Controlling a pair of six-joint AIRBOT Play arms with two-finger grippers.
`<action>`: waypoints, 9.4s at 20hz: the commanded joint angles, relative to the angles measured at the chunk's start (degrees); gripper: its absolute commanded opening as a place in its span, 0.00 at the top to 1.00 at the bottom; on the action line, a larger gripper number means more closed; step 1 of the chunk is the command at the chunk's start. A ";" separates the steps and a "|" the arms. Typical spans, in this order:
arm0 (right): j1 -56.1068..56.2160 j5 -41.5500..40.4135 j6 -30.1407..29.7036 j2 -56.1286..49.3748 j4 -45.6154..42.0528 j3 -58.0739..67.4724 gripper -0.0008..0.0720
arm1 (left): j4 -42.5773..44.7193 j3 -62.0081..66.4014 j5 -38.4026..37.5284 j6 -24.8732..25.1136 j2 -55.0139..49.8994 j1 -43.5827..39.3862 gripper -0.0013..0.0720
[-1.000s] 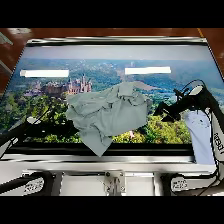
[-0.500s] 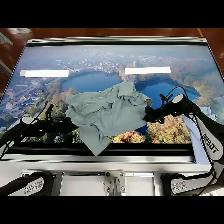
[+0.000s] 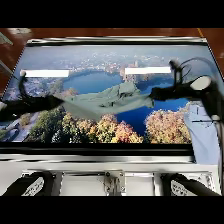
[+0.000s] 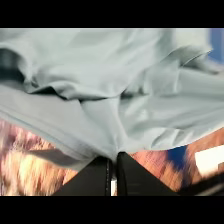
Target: Fold the shirts.
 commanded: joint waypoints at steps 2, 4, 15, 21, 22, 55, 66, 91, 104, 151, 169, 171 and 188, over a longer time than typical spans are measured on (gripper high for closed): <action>0.07 1.22 -1.90 17.51 -2.82 16.06 0.90 | 3.65 24.24 4.96 0.33 13.73 0.22 0.93; 0.07 0.57 0.79 22.71 -3.98 22.99 0.89 | 5.60 34.07 6.73 0.28 16.50 0.20 0.93; 0.07 8.61 10.47 30.99 -11.98 30.91 0.89 | 20.90 42.49 -10.84 -14.82 21.99 0.20 0.93; 0.07 22.32 14.58 20.55 -13.66 30.88 0.89 | 34.16 35.36 -18.82 -21.66 21.22 0.20 0.93; 0.07 22.62 15.10 17.68 -13.64 30.88 0.89 | 34.64 33.16 -18.73 -21.66 20.39 0.20 0.93; -15.91 25.68 14.27 -23.12 -10.56 16.24 0.15 | 28.87 -2.51 -26.47 -13.94 -19.23 13.53 0.03; -15.39 17.84 8.11 -20.24 -3.63 0.07 0.15 | 13.46 -18.23 -7.85 -7.85 -19.76 13.16 0.03; -15.50 5.77 12.76 -24.61 -3.04 -8.98 0.14 | 1.07 -18.05 -8.57 -0.55 -23.98 8.41 0.92; -11.19 2.49 -0.02 -5.14 0.83 3.89 0.89 | 1.73 5.57 -8.61 5.40 0.37 8.46 0.93; 2.01 -54.03 -2.95 -13.51 -8.20 -4.70 0.89 | 17.94 9.01 28.46 -1.20 -18.08 0.50 0.93; -0.11 -32.00 6.36 -20.81 -7.10 -4.70 0.90 | 21.38 8.98 8.66 -1.05 -30.58 1.44 0.93; -1.86 -25.88 8.74 -20.85 -7.15 -4.70 0.89 | 23.04 8.96 1.77 -1.22 -31.17 1.40 0.93; -16.96 12.57 10.67 -7.61 -24.15 -5.05 0.25 | 29.81 9.33 -29.94 -7.85 -19.82 16.63 0.29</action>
